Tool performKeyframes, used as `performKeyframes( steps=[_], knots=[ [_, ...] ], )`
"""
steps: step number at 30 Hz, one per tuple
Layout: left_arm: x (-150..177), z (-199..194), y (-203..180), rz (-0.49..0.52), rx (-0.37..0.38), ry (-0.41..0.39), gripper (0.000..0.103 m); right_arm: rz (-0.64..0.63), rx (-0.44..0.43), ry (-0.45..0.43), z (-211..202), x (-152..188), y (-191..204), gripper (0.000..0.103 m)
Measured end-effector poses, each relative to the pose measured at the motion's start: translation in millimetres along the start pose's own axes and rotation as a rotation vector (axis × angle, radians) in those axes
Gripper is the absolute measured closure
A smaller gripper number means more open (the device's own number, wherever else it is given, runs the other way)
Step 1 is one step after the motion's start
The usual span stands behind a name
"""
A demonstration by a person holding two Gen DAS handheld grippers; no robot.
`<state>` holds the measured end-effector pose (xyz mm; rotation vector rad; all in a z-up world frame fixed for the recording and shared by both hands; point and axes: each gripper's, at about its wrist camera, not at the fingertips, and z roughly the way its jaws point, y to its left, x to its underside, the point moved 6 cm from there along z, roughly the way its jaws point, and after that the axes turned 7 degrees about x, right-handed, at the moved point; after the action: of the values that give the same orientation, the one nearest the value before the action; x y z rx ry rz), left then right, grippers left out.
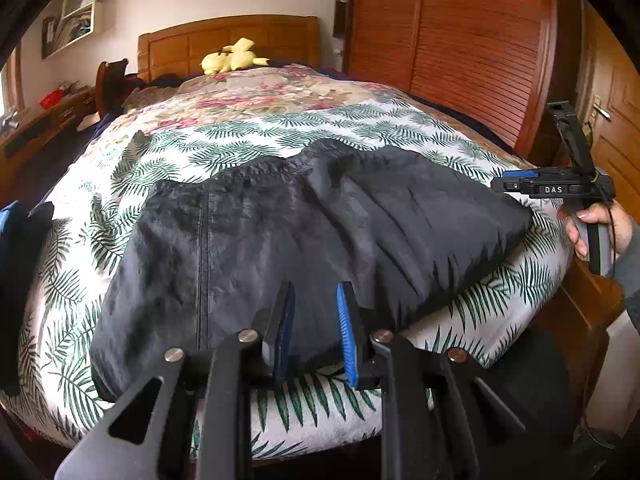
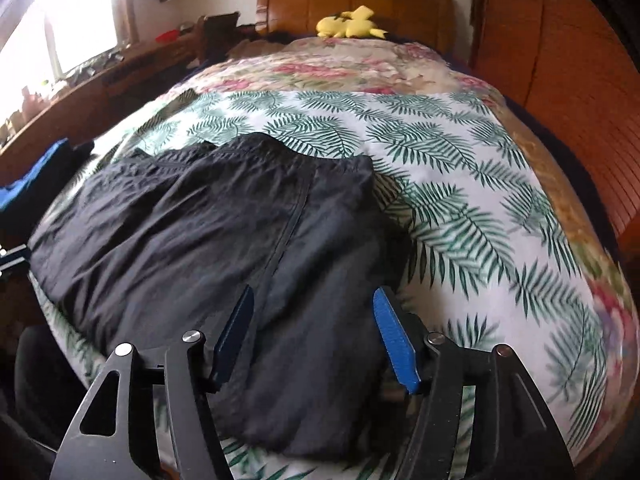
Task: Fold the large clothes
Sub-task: 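Grasp the black jacket bundle edge with the right gripper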
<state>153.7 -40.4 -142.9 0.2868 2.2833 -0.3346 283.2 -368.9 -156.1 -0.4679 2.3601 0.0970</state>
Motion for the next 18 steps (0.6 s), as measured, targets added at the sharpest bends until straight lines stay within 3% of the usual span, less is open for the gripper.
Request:
performKeyframes(
  steps=[9, 18],
  knots=[
    [1, 5, 5, 0.052, 0.082, 0.010, 0.084, 0.111, 0.090, 0.069, -13, 44, 4, 0.033],
    [-5, 13, 2, 0.099, 0.146, 0.014, 0.084, 0.294, 0.207, 0.102, -17, 60, -34, 0.030]
  ],
)
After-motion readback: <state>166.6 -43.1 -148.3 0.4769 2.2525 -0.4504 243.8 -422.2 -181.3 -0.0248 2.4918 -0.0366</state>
